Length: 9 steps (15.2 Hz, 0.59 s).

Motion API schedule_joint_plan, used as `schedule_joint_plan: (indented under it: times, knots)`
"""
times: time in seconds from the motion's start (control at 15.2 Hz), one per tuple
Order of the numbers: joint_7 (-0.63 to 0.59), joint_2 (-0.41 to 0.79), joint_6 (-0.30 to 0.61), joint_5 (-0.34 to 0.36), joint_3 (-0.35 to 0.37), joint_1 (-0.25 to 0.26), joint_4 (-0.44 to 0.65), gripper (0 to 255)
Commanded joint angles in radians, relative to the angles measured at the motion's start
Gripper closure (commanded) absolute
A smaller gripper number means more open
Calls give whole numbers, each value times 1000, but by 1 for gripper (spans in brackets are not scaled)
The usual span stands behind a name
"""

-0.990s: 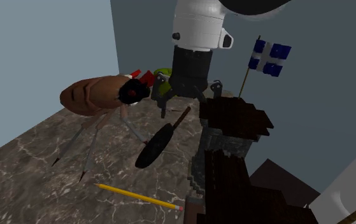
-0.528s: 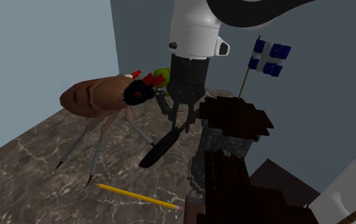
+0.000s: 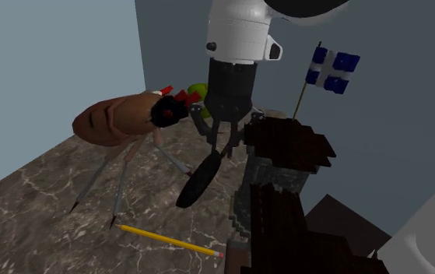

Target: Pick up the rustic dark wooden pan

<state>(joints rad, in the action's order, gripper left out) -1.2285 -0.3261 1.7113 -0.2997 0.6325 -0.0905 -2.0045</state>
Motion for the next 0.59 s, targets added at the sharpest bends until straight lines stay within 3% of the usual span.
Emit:
schedule_joint_plan:
  times: [0.0, 0.53]
  knots:
    - [1, -3, -27, 1, -5, 0, 23, 255]
    - [-19, 15, -131, 15, -14, -7, 144, 255]
